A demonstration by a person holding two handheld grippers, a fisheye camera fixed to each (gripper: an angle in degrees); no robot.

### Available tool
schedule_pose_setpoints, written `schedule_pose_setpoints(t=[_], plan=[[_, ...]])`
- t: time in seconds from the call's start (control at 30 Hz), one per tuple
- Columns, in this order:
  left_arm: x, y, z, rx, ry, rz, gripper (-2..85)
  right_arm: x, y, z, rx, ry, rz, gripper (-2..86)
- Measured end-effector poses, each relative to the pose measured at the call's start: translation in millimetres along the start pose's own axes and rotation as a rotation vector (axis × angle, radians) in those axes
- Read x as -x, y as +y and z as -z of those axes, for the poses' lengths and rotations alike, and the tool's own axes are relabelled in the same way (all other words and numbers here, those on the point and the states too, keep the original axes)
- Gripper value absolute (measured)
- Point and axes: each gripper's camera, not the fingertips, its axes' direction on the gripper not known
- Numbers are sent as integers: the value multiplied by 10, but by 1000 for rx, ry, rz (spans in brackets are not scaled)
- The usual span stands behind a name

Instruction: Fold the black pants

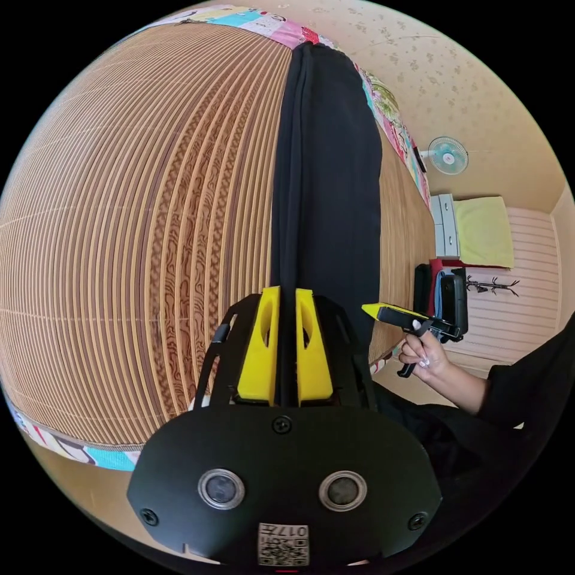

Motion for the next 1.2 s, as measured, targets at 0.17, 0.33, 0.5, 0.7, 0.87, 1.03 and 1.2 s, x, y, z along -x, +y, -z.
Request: schedule_pose_setpoints(t=[0.17,0.33,0.5,0.7,0.87,1.03,1.2], plan=[[-37,216,77,51,50,-22,51,-41,251,440,-4,-10,10,46],[137,31,287,-46,275,2,98,-363,-64,1059,-179,-142,-27,87],[101,-522,433,-128,222,-59,124,-578,-783,1474,-273,-206,6,117],[47,-865,296,-132,216,-104,112,-538,-1567,1762,-351,-285,41,120],[34,-417,279,-127,221,-128,108,-391,-1434,1898,-324,-289,57,120],[232,125,240,-122,335,-57,99,-416,-1000,1922,-307,-381,-18,111],[483,135,141,-14,428,8,58,-433,-1107,1947,-294,-471,-70,85]])
